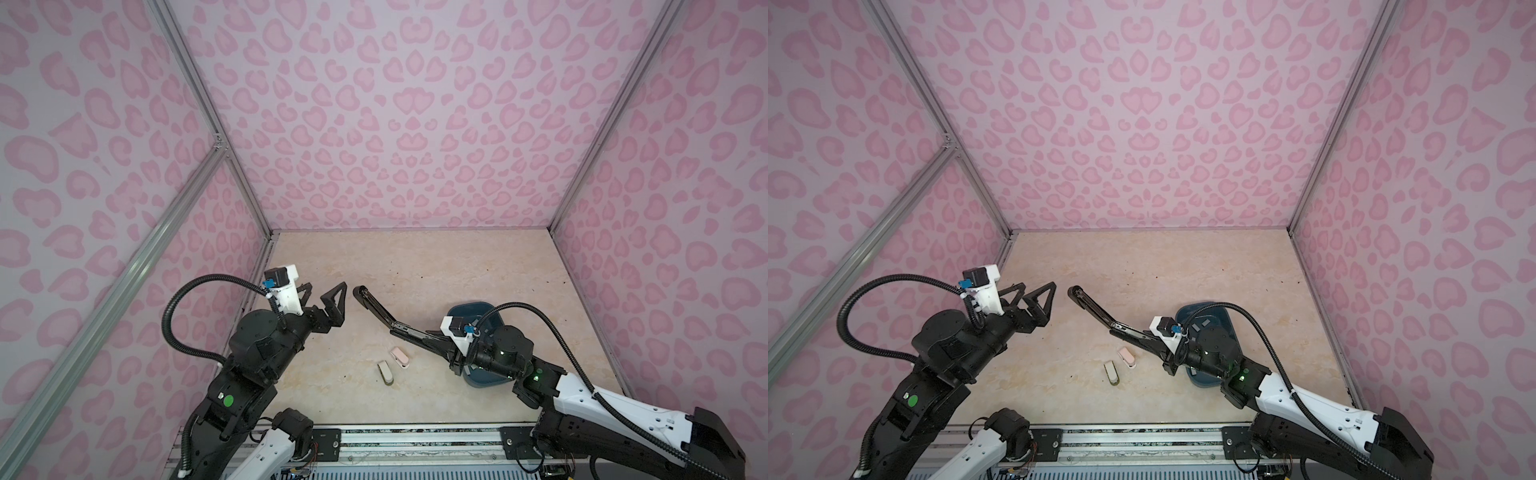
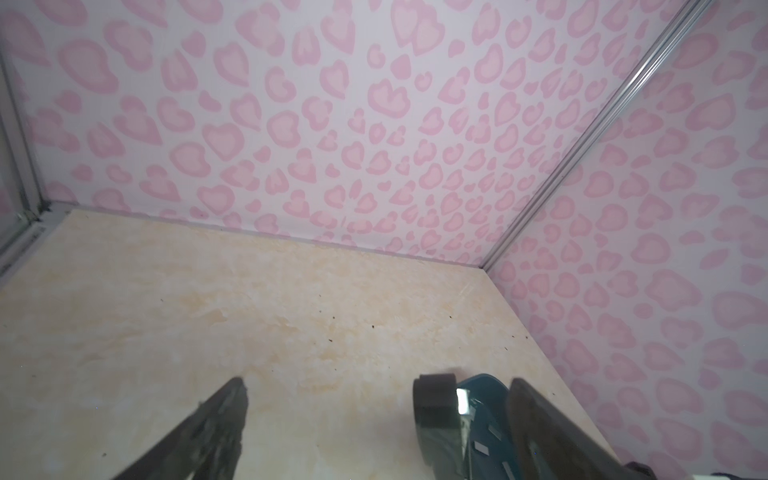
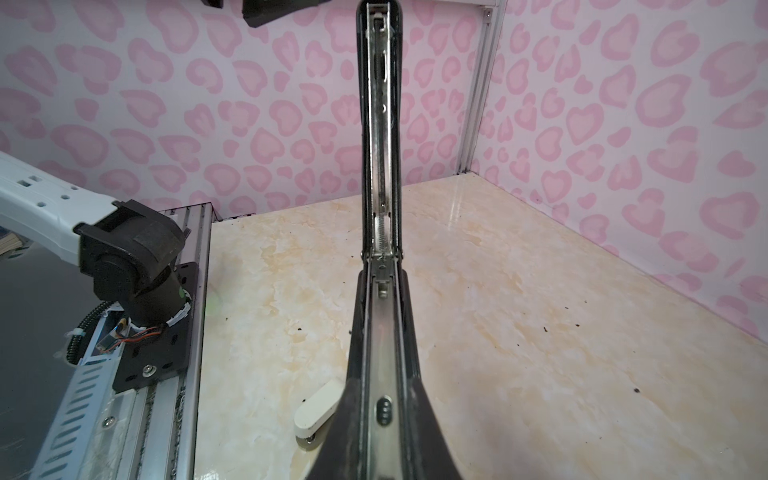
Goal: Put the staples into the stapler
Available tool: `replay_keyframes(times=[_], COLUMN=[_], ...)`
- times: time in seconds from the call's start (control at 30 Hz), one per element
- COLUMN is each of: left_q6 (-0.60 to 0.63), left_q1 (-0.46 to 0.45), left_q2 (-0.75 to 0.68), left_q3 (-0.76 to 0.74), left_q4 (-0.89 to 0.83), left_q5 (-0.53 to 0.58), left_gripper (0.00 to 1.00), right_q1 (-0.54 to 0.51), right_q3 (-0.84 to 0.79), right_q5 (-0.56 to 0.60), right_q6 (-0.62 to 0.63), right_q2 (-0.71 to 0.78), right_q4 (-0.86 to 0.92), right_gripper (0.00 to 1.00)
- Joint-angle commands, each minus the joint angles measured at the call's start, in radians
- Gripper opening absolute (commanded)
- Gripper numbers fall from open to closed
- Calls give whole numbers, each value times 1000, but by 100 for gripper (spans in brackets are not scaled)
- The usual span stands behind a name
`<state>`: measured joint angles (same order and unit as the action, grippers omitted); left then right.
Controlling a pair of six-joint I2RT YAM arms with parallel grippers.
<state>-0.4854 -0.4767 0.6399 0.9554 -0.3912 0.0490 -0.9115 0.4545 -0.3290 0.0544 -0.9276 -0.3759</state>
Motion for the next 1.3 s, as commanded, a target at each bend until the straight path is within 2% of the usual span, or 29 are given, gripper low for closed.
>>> replay_keyframes(times=[0.0, 0.1, 0.2, 0.3, 0.43, 0.9, 1.17, 1.27], left_q6=[-149, -148, -120, -121, -136, -124, -98, -84], left_q1=[-21, -103, -187, -210, -212, -197, -145, -143], left_q2=[62, 73, 136, 198, 246, 274, 212, 160], left_q3=[22, -36, 5, -12, -40, -120, -129, -179], left_q4=[76, 208, 148, 145, 146, 137, 97, 109], left_q5=[-111, -82, 37, 86, 166, 373, 364, 332], left_gripper=[98, 98, 98, 98, 98, 98, 98, 98], right_q1=[-11, -15, -15, -15, -15, -15, -15, -15], right_q3=[15, 24, 21, 15, 5, -12, 4, 14], right_q5=[41, 65, 76, 75, 74, 157, 320, 343], right_q6=[-12, -8, -5, -8, -14, -58, -90, -109], right_q2=[-27, -43, -44, -36, -23, 5, -44, -92], right_q4=[-78, -64, -63, -73, -82, -105, -117, -154], right_gripper=[0, 0, 0, 0, 0, 0, 0, 0])
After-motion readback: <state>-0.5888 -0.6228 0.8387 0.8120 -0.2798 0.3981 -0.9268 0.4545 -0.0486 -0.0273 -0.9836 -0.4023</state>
